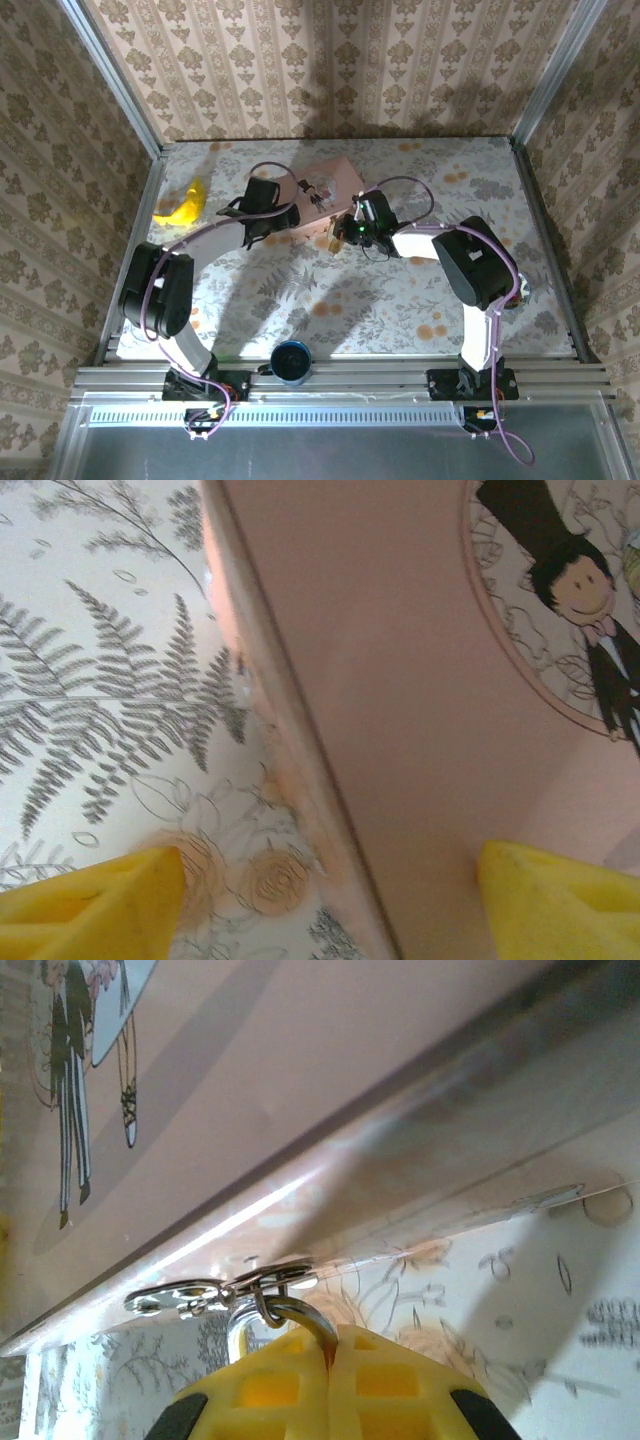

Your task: Unlock the padlock with the key

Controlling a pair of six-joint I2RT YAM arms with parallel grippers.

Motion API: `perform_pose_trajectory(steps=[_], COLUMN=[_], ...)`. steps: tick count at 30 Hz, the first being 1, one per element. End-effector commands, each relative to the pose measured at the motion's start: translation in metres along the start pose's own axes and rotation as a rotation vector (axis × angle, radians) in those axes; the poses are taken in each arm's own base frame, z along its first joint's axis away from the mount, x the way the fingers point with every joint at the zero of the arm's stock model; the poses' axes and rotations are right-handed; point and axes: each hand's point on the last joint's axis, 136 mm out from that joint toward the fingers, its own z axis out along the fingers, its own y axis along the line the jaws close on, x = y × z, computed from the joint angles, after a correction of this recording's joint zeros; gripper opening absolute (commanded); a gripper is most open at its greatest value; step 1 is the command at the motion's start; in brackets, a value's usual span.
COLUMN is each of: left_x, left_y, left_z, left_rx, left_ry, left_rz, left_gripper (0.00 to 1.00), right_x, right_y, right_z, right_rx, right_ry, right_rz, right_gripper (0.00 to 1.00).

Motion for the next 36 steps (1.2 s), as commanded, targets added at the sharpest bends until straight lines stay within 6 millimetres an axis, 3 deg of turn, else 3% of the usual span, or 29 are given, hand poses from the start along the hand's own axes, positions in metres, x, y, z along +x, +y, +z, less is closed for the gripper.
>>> perform_pose_trajectory(steps=[1,4,8,17,24,36], left_x=[0.004,0.0,0.01,0.035,0.04,0.041], left_y=[-0.005,-0.008,-0.009,0.006,0.014,0.018], left_z=[-0.016,-0.018,-0.004,0.009,0.011,0.009], left_rx=[-0.037,-0.061,-0.069,-0.094,-0.057,-0.052], left_ry=[-0.016,-0.043,-0.001,0.061,0.076,0.079], left_rz=[0.044,0.068,0.066,0.038,-0.015,-0.019], left_gripper=[0.85,0.91,0.93,0.78,0.66,0.64], right_x=[0.021,0.023,0.025,0.023,0.015,0.0], right_y=[0.001,-0.003,-0.005,-0.012,-0.01,-0.007], right_z=[-0.009,-0.01,-0.007,-0.001,0.0,0.0], right_rx=[0.032,0.037,0.035,0.037,0.051,0.035], right_ry=[0.033,0.023,0.014,-0.021,-0.035,-0.076], right_rz=[0.043,0.068,0.104,0.194,0.207,0.248], right_gripper=[0.0,0.0,0.0,0.0,0.0,0.0])
